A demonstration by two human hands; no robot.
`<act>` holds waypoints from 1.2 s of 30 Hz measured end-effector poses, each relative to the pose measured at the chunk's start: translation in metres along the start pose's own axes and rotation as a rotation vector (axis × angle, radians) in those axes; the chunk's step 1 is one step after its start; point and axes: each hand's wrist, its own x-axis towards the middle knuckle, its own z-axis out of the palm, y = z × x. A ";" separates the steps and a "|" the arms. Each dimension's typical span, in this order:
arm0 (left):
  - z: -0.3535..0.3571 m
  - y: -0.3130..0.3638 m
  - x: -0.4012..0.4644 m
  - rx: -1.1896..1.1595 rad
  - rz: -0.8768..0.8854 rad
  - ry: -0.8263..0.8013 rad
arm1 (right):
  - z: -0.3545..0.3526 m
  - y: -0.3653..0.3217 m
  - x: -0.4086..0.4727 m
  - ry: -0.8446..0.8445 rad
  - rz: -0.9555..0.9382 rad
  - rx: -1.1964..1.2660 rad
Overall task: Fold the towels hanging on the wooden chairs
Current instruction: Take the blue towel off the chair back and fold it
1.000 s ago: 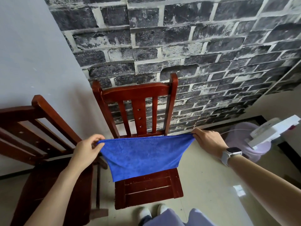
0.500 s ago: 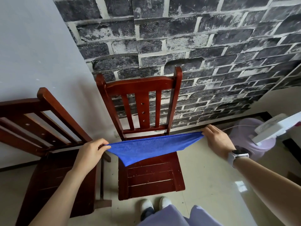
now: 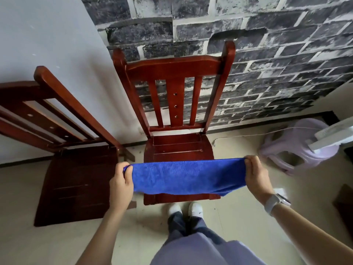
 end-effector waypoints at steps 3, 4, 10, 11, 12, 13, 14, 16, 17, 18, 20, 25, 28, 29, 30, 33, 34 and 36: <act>0.011 -0.015 0.011 0.049 0.002 -0.025 | 0.014 0.010 0.009 -0.062 0.031 -0.041; 0.016 -0.020 0.017 0.056 -0.007 -0.041 | 0.020 0.012 0.014 -0.082 0.038 -0.064; 0.067 -0.062 0.080 0.162 0.010 -0.142 | 0.070 0.037 0.074 -0.163 0.017 -0.351; 0.076 -0.072 0.093 0.192 0.046 -0.161 | 0.080 0.042 0.087 -0.168 -0.009 -0.387; 0.085 -0.080 0.107 0.224 0.087 -0.177 | 0.090 0.046 0.101 -0.168 -0.051 -0.416; 0.095 -0.089 0.121 0.260 0.132 -0.190 | 0.100 0.050 0.116 -0.162 -0.100 -0.445; 0.104 -0.096 0.134 0.295 0.175 -0.200 | 0.109 0.054 0.130 -0.158 -0.138 -0.479; 0.120 -0.108 0.158 0.343 0.241 -0.196 | 0.127 0.060 0.157 -0.166 -0.194 -0.530; 0.128 -0.112 0.170 0.358 0.268 -0.195 | 0.135 0.063 0.170 -0.170 -0.220 -0.545; 0.135 -0.116 0.180 0.375 0.287 -0.195 | 0.142 0.066 0.181 -0.176 -0.239 -0.562; 0.146 -0.123 0.197 0.406 0.322 -0.182 | 0.152 0.071 0.200 -0.190 -0.285 -0.595; 0.154 -0.127 0.210 0.440 0.408 -0.142 | 0.159 0.075 0.215 -0.148 -0.420 -0.580; 0.148 -0.128 0.197 0.485 0.526 -0.184 | 0.153 0.080 0.201 -0.139 -0.504 -0.546; 0.145 -0.131 0.190 0.500 0.573 -0.200 | 0.151 0.083 0.194 -0.142 -0.526 -0.535; 0.141 -0.134 0.181 0.514 0.604 -0.214 | 0.149 0.088 0.186 -0.148 -0.541 -0.526; 0.134 -0.150 0.152 0.521 0.614 -0.256 | 0.147 0.106 0.160 -0.178 -0.623 -0.534; 0.133 -0.157 0.142 0.519 0.612 -0.276 | 0.147 0.113 0.150 -0.202 -0.662 -0.542; 0.134 -0.172 0.120 0.537 0.629 -0.323 | 0.151 0.127 0.130 -0.235 -0.722 -0.570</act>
